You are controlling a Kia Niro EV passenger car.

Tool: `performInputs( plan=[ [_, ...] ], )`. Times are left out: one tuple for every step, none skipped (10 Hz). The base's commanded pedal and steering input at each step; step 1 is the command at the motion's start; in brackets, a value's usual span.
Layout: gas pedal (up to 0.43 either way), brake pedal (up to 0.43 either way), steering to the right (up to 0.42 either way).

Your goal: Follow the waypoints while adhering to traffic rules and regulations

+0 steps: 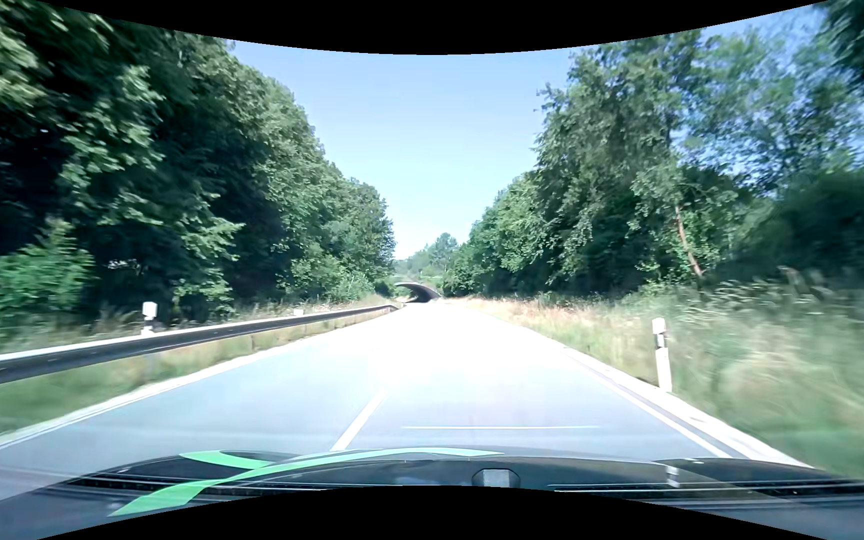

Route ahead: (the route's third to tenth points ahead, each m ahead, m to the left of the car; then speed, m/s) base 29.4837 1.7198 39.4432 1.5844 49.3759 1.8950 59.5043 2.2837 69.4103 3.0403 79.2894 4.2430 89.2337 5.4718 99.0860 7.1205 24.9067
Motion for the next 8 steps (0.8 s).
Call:
performInputs(
  plan=[
    [0.260, 0.000, -0.004],
    [0.268, 0.000, -0.003],
    [0.280, 0.000, -0.003],
    [0.280, 0.000, -0.003],
    [0.280, 0.000, -0.003],
    [0.280, 0.000, -0.004],
    [0.280, 0.000, -0.006],
    [0.299, 0.000, -0.008]
  ],
)
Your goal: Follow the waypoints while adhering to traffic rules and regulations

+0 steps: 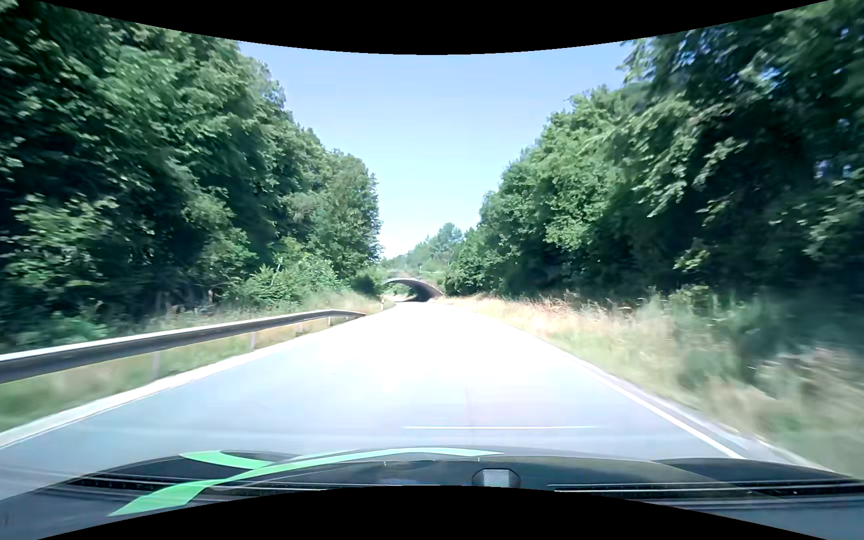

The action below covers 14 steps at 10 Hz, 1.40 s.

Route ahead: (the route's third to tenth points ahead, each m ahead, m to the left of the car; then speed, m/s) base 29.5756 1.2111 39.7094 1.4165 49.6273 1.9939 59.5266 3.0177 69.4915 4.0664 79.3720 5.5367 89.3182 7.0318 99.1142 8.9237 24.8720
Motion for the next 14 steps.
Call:
performInputs(
  plan=[
    [0.311, 0.000, -0.009],
    [0.311, 0.000, -0.009],
    [0.311, 0.000, -0.009],
    [0.287, 0.000, -0.010],
    [0.268, 0.000, -0.010],
    [0.268, 0.000, -0.011],
    [0.268, 0.000, -0.011],
    [0.268, 0.000, -0.011],
    [0.280, 0.000, -0.013],
    [0.280, 0.000, -0.014],
    [0.280, 0.000, -0.014],
    [0.280, 0.000, -0.014],
    [0.280, 0.000, -0.014],
    [0.280, 0.000, -0.014]
  ],
)
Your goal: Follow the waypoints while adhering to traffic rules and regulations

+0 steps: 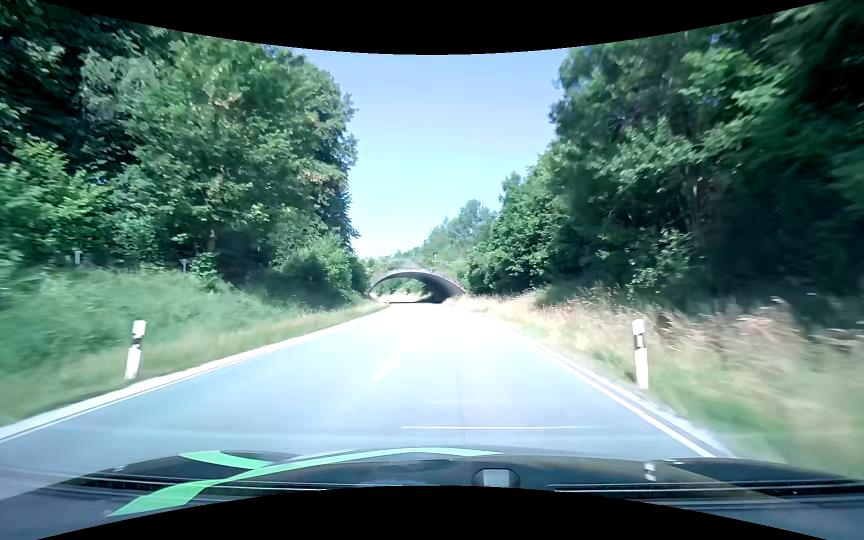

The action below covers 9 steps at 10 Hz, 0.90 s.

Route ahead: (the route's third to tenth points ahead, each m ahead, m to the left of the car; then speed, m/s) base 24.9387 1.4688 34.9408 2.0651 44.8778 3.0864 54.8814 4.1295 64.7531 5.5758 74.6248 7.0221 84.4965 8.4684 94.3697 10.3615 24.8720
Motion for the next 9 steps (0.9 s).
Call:
performInputs(
  plan=[
    [0.280, 0.000, -0.014],
    [0.268, 0.000, -0.014],
    [0.268, 0.000, -0.014],
    [0.268, 0.000, -0.014],
    [0.268, 0.000, -0.014],
    [0.268, 0.000, -0.014],
    [0.268, 0.000, -0.014],
    [0.268, 0.000, -0.014],
    [0.268, 0.000, -0.014]
  ],
)
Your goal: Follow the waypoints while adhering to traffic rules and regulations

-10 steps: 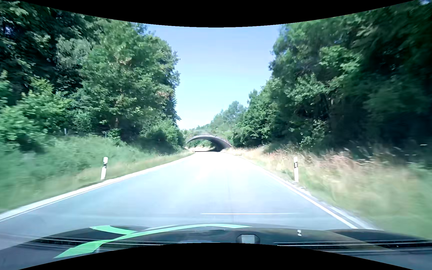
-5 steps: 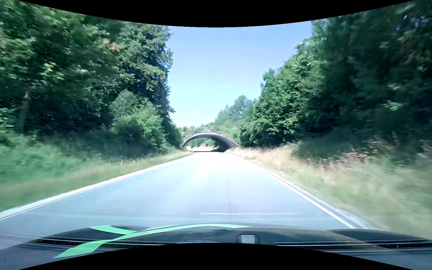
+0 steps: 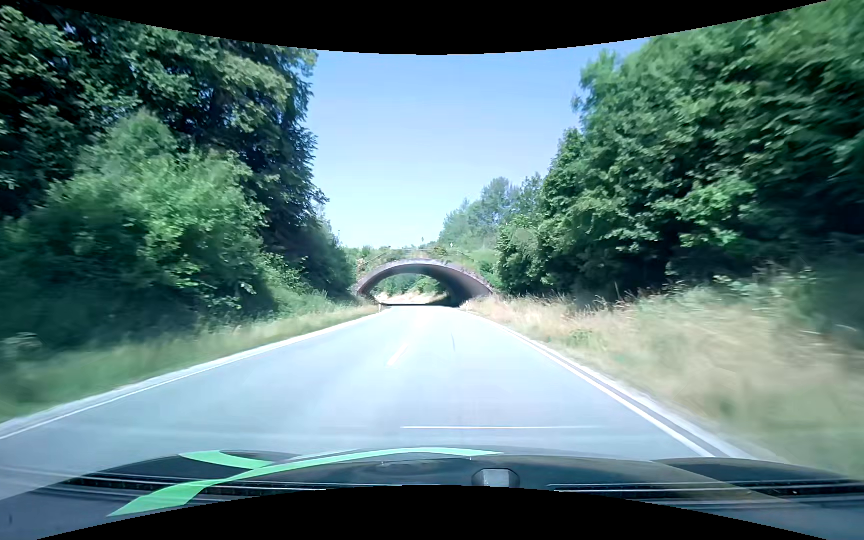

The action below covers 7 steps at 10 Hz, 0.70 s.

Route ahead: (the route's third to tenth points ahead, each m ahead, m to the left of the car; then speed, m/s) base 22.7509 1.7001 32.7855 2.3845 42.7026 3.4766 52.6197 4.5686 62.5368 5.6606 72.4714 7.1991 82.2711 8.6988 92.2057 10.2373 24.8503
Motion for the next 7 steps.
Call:
performInputs(
  plan=[
    [0.280, 0.000, -0.014],
    [0.280, 0.000, -0.014],
    [0.280, 0.000, -0.014],
    [0.280, 0.000, -0.014],
    [0.280, 0.000, -0.014],
    [0.268, 0.000, -0.015],
    [0.240, 0.000, -0.015]
  ],
)
